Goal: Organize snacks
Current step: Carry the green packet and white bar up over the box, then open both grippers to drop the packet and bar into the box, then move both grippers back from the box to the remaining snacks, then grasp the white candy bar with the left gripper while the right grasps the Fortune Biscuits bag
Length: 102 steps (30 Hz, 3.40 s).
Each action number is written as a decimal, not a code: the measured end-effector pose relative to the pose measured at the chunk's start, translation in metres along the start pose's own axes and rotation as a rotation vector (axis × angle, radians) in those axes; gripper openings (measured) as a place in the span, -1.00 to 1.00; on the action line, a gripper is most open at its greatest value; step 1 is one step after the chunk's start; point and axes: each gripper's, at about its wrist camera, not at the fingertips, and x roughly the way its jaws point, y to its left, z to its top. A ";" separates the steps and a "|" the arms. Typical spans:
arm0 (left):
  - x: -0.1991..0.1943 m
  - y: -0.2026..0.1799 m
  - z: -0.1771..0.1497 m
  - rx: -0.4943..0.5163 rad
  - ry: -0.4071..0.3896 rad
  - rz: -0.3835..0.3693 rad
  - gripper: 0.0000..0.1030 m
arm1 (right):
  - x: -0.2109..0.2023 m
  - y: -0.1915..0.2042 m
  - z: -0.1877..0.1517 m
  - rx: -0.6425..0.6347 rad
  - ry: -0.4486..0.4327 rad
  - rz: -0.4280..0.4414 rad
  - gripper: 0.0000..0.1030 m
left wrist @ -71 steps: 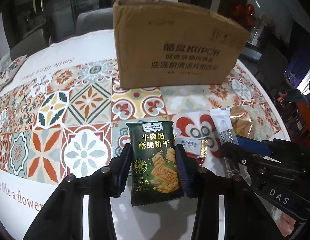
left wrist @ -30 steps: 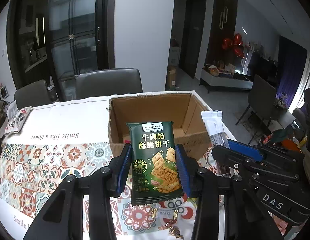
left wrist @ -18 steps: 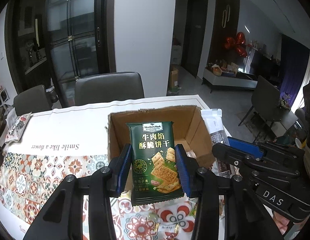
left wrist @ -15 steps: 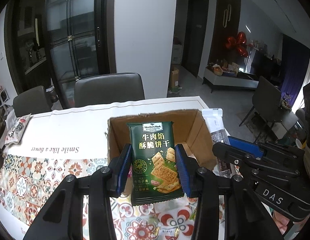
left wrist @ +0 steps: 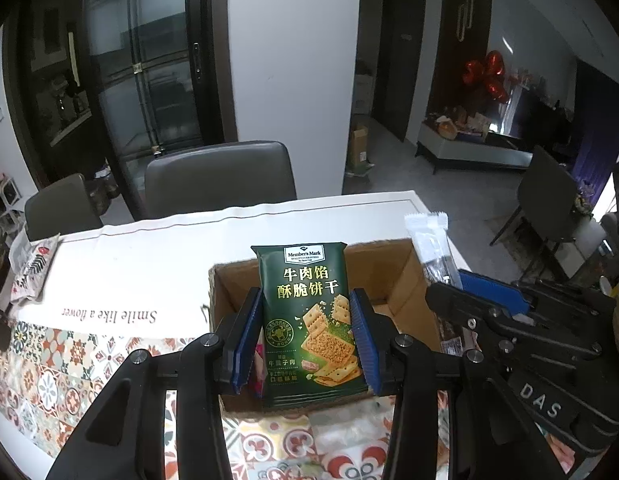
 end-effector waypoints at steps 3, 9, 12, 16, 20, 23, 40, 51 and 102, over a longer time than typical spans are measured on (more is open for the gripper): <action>0.005 0.002 0.001 -0.009 -0.001 0.064 0.15 | 0.011 -0.006 0.003 0.014 0.017 0.005 -0.37; -0.013 0.003 -0.019 -0.022 -0.030 0.061 0.19 | 0.006 -0.009 -0.009 0.006 0.007 -0.046 -0.12; -0.028 -0.002 -0.032 -0.009 -0.049 0.076 0.19 | -0.004 -0.006 -0.020 -0.005 -0.013 -0.052 -0.12; -0.047 -0.004 -0.045 0.001 -0.082 0.066 0.19 | -0.017 -0.003 -0.035 -0.009 -0.026 -0.036 -0.12; -0.061 -0.004 -0.061 -0.006 -0.102 0.060 0.20 | -0.027 0.001 -0.050 -0.009 -0.031 -0.023 -0.12; -0.066 -0.006 -0.073 -0.007 -0.093 0.049 0.20 | -0.034 0.003 -0.062 -0.014 -0.037 -0.027 -0.12; -0.040 -0.024 -0.141 -0.077 0.090 0.008 0.20 | -0.021 -0.020 -0.133 0.034 0.151 -0.026 -0.12; -0.002 -0.027 -0.170 -0.079 0.241 0.014 0.20 | 0.005 -0.037 -0.162 0.077 0.288 -0.041 0.06; 0.068 -0.042 -0.210 -0.160 0.478 -0.059 -0.70 | 0.051 -0.050 -0.201 0.102 0.441 -0.060 -0.14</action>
